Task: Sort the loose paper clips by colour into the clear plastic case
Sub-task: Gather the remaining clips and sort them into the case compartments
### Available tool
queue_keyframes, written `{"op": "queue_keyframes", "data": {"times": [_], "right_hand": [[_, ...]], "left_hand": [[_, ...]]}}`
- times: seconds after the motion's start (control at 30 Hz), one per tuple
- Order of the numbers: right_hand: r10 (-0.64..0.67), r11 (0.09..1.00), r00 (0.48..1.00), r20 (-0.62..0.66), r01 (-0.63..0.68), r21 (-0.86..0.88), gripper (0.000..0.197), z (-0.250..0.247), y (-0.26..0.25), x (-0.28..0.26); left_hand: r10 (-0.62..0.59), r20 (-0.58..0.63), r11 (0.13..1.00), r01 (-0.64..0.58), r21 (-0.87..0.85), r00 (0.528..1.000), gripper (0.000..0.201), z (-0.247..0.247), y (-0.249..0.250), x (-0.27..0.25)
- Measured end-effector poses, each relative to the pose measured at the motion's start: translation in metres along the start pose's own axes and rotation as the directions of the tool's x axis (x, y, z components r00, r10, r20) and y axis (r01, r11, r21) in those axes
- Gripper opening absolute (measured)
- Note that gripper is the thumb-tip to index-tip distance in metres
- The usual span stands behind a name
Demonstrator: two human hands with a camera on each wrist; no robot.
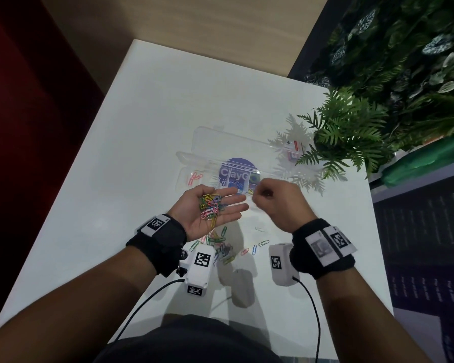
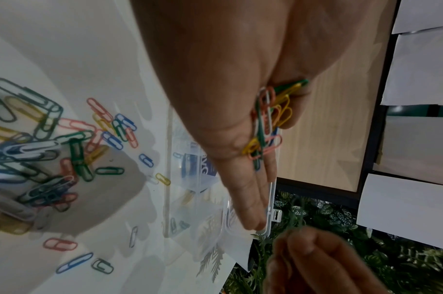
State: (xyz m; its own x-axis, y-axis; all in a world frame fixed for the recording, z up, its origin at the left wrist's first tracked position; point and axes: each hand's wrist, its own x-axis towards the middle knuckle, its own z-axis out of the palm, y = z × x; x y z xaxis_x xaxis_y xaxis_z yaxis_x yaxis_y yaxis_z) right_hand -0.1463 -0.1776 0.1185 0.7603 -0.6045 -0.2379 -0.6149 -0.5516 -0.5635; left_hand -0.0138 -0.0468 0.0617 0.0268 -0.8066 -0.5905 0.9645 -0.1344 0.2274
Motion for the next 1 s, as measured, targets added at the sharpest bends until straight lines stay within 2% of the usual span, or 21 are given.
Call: {"op": "queue_keyframes", "data": {"times": [0.1,0.23,0.43,0.57,0.67,0.83,0.93,1.0], "right_hand": [[0.153,0.986,0.988,-0.037,-0.155,-0.061,0.006,-0.011,0.030,0.013],[0.325,0.929,0.944,-0.050,-0.328,-0.171,0.012,-0.013,0.057,0.038],[0.365,0.874,0.931,0.008,-0.340,-0.348,0.025,0.004,0.071,0.063],[0.380,0.896,0.925,0.005,-0.367,-0.248,0.021,0.007,0.076,0.062],[0.330,0.936,0.941,-0.081,-0.337,-0.099,0.019,-0.001,0.067,0.050],[0.095,0.995,0.985,-0.143,-0.088,0.050,0.009,-0.006,0.020,0.020],[-0.024,0.993,0.997,-0.078,0.033,0.113,0.008,0.001,-0.014,0.008],[-0.124,0.992,0.992,0.012,0.124,0.023,0.010,0.007,-0.032,0.006]], "left_hand": [[-0.005,0.003,1.000,0.005,-0.015,1.000,0.045,0.003,0.003,0.005],[0.002,0.001,1.000,-0.002,-0.005,1.000,0.045,0.006,0.005,0.009],[0.000,0.019,1.000,0.000,-0.005,1.000,0.044,0.007,0.005,0.009],[-0.001,0.029,0.999,0.002,-0.038,1.000,0.047,0.010,0.003,0.008],[0.006,0.027,0.999,-0.005,-0.046,1.000,0.048,0.012,0.002,0.007],[0.011,-0.014,1.000,-0.011,-0.018,1.000,0.051,0.018,0.000,0.004],[0.013,-0.015,1.000,-0.013,0.010,1.000,0.071,0.019,-0.004,0.002],[0.004,0.020,1.000,-0.004,0.003,1.000,0.080,0.020,-0.006,-0.002]]}}
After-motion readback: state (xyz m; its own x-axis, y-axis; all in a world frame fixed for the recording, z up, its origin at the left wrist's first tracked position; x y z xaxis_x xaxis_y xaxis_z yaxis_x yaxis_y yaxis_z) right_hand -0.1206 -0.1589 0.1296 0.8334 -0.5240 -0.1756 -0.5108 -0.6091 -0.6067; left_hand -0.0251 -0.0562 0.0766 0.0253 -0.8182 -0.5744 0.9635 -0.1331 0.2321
